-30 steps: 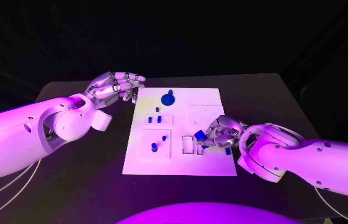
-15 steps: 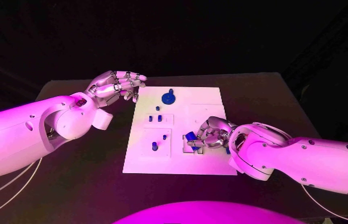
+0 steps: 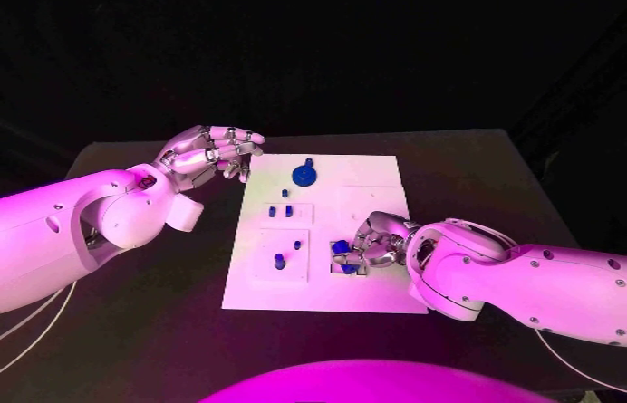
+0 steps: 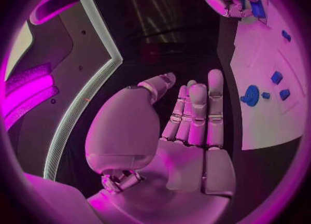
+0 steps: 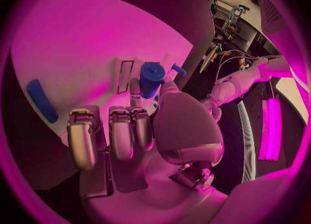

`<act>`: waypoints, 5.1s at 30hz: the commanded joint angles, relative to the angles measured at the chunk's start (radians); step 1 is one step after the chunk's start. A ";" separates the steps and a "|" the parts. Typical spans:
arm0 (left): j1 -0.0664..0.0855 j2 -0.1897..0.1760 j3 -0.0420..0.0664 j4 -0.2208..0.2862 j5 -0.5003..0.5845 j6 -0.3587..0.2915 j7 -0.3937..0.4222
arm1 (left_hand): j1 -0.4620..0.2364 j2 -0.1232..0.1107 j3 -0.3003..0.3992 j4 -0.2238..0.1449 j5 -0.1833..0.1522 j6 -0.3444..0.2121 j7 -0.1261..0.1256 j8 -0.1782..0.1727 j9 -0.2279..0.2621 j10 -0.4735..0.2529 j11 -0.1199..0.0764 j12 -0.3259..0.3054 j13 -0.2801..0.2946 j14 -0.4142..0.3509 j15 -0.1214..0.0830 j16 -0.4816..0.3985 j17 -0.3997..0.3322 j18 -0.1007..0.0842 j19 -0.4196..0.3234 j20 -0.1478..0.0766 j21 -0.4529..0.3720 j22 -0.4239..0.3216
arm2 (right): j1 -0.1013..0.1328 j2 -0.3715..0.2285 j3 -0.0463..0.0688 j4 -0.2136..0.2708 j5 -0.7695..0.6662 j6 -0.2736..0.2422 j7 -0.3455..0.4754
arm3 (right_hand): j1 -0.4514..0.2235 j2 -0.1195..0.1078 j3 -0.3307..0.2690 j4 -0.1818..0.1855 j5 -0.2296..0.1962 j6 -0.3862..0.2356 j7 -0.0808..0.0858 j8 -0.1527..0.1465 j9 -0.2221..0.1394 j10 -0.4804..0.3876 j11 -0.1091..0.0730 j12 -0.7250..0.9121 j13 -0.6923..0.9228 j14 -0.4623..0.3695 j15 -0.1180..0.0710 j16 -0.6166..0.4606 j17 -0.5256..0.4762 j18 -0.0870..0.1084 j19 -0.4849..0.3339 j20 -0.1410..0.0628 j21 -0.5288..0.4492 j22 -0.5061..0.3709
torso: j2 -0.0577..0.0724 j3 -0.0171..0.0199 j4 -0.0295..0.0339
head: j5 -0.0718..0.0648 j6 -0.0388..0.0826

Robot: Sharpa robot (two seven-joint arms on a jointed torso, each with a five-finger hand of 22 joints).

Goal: Assemble the parts on the task board

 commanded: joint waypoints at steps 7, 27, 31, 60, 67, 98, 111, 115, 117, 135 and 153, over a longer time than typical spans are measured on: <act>0.000 0.000 0.001 0.004 0.006 0.019 0.002 | -0.001 0.000 0.002 0.003 -0.001 -0.006 -0.001 0.007 0.001 -0.006 0.000 0.007 0.001 -0.004 0.003 0.005 0.000 0.008 0.003 0.002 -0.006 -0.001 | -0.002 0.010 0.000 -0.011 -0.057 0.018 -0.031 | -0.094 -0.017 -0.017 0.002 -0.116 0.012 -0.009 0.015 0.008 0.101 -0.007 0.000 0.257 0.102 -0.007 0.003 0.263 -0.007 0.105 -0.009 0.004 0.263 | 0.000 -0.0001 -0.0001 | -0.001 0.001; 0.000 -0.001 0.001 0.005 0.006 0.019 0.001 | 0.001 0.000 0.002 0.004 -0.001 -0.006 -0.001 0.008 0.001 -0.007 0.000 0.008 0.001 -0.005 0.003 0.005 -0.002 0.008 0.004 0.002 -0.007 -0.002 | -0.002 0.006 0.000 0.001 -0.113 0.004 -0.018 | -0.264 -0.039 -0.089 0.003 -0.142 -0.007 -0.008 0.029 0.022 0.092 -0.006 -0.012 0.248 0.102 -0.008 0.003 0.263 -0.007 0.105 -0.010 0.004 0.263 | -0.001 0.0006 -0.0001 | 0.001 0.005; 0.000 -0.002 0.001 0.005 0.006 0.019 0.001 | 0.001 0.000 0.002 0.004 -0.001 -0.006 -0.001 0.008 0.001 -0.007 0.000 0.008 0.001 -0.005 0.003 0.005 -0.002 0.008 0.004 0.002 -0.007 -0.002 | -0.003 -0.011 0.000 0.019 -0.115 -0.008 0.001 | -0.236 -0.017 -0.075 0.001 -0.140 -0.007 -0.008 0.031 0.023 0.094 -0.006 -0.010 0.250 0.102 -0.007 0.003 0.263 -0.007 0.105 -0.009 0.004 0.263 | -0.001 0.0010 -0.0003 | 0.000 0.005; 0.000 -0.004 0.001 0.004 0.005 0.020 -0.002 | 0.005 0.001 0.004 0.002 0.000 -0.006 -0.001 0.010 0.001 -0.008 0.000 0.010 0.001 -0.006 0.003 0.005 -0.002 0.008 0.005 0.002 -0.007 -0.003 | -0.023 -0.038 -0.001 0.039 -0.128 0.010 0.015 | -0.013 0.031 -0.058 -0.004 -0.095 -0.005 -0.012 0.040 0.022 0.101 -0.009 0.000 0.258 0.102 -0.009 0.003 0.263 -0.007 0.105 -0.011 0.004 0.263 | 0.000 0.0009 0.0022 | 0.002 0.006; 0.000 -0.004 0.001 0.004 0.003 0.021 -0.003 | 0.005 0.001 0.004 0.002 0.000 -0.006 -0.001 0.010 0.001 -0.008 0.000 0.010 0.001 -0.006 0.003 0.005 -0.002 0.008 0.005 0.002 -0.007 -0.003 | -0.025 -0.024 -0.001 0.026 -0.136 -0.006 -0.006 | -0.012 0.051 -0.057 -0.002 -0.087 -0.002 -0.013 0.041 0.022 0.100 -0.010 -0.003 0.257 0.102 -0.010 0.003 0.263 -0.007 0.105 -0.011 0.004 0.263 | 0.000 0.0006 0.0005 | 0.003 0.004; 0.000 -0.007 0.001 0.004 0.001 0.022 -0.006 | 0.008 0.005 0.007 0.002 0.001 -0.006 -0.001 0.012 0.002 -0.008 0.000 0.010 0.001 -0.007 0.002 0.004 -0.003 0.008 0.006 0.001 -0.008 -0.003 | -0.026 -0.027 -0.001 0.014 -0.149 0.031 0.016 | 0.158 0.024 -0.003 -0.011 -0.101 -0.003 -0.017 0.034 0.008 0.101 -0.014 -0.001 0.258 0.102 -0.014 0.003 0.263 -0.007 0.105 -0.015 0.004 0.263 | 0.000 0.0004 0.0002 | 0.004 -0.002; 0.000 -0.007 0.001 0.003 0.001 0.023 -0.006 | 0.008 0.005 0.007 0.002 0.001 -0.006 -0.001 0.012 0.002 -0.008 0.000 0.010 0.001 -0.007 0.002 0.004 -0.003 0.008 0.006 0.001 -0.008 -0.003 | -0.027 -0.026 -0.001 0.017 -0.148 0.023 0.022 | 0.150 0.018 -0.003 -0.003 -0.097 -0.002 -0.015 0.032 0.006 0.101 -0.013 -0.001 0.258 0.102 -0.013 0.003 0.263 -0.007 0.105 -0.015 0.004 0.263 | -0.001 0.0000 -0.0001 | 0.001 -0.001; 0.000 -0.007 0.001 0.003 0.001 0.022 -0.006 | 0.008 0.005 0.007 0.002 0.001 -0.006 -0.001 0.012 0.002 -0.008 0.000 0.010 0.001 -0.007 0.002 0.004 -0.003 0.008 0.006 0.001 -0.008 -0.003 | -0.027 -0.039 -0.001 0.022 -0.148 -0.020 0.030 | 0.131 0.010 -0.005 -0.002 -0.111 -0.002 -0.012 0.030 0.004 0.100 -0.011 -0.002 0.257 0.102 -0.012 0.003 0.263 -0.007 0.105 -0.014 0.004 0.263 | -0.001 -0.0001 -0.0001 | -0.001 0.000; 0.000 -0.007 0.001 0.003 0.001 0.022 -0.005 | 0.008 0.005 0.007 0.002 0.001 -0.006 -0.001 0.012 0.002 -0.008 0.000 0.010 0.001 -0.007 0.002 0.004 -0.003 0.008 0.006 0.001 -0.008 -0.003 | -0.027 -0.050 -0.001 0.027 -0.145 -0.044 0.041 | 0.128 0.008 -0.005 -0.003 -0.113 -0.007 -0.010 0.027 0.002 0.099 -0.009 -0.004 0.256 0.102 -0.011 0.003 0.263 -0.007 0.105 -0.014 0.004 0.263 | -0.002 0.0000 -0.0005 | -0.001 0.002; 0.000 -0.008 0.001 0.007 0.002 0.020 -0.004 | 0.010 0.006 0.008 0.003 0.001 -0.006 -0.001 0.014 0.002 -0.009 0.000 0.011 0.001 -0.009 0.003 0.003 -0.008 0.008 0.006 0.001 -0.009 -0.004 | -0.007 -0.270 0.000 0.081 -0.099 -0.145 0.114 | 0.161 -0.066 0.056 -0.008 -0.116 -0.036 0.011 -0.014 -0.019 0.089 0.011 -0.020 0.247 0.102 0.008 0.003 0.263 -0.007 0.105 0.004 0.004 0.263 | -0.004 -0.0004 -0.0063 | -0.024 0.007; 0.000 -0.010 0.000 0.008 0.002 0.022 -0.003 | 0.010 0.005 0.008 0.003 0.000 -0.006 -0.001 0.015 0.002 -0.010 0.000 0.012 0.001 -0.009 0.003 0.003 -0.006 0.008 0.006 0.001 -0.009 -0.004 | -0.059 -0.278 -0.003 0.045 -0.206 -0.060 0.024 | 0.182 -0.085 0.092 -0.002 -0.127 -0.010 0.005 -0.010 -0.020 0.084 0.006 -0.029 0.243 0.102 0.004 0.003 0.263 -0.007 0.105 0.002 0.004 0.263 | -0.004 -0.0013 -0.0045 | -0.026 0.002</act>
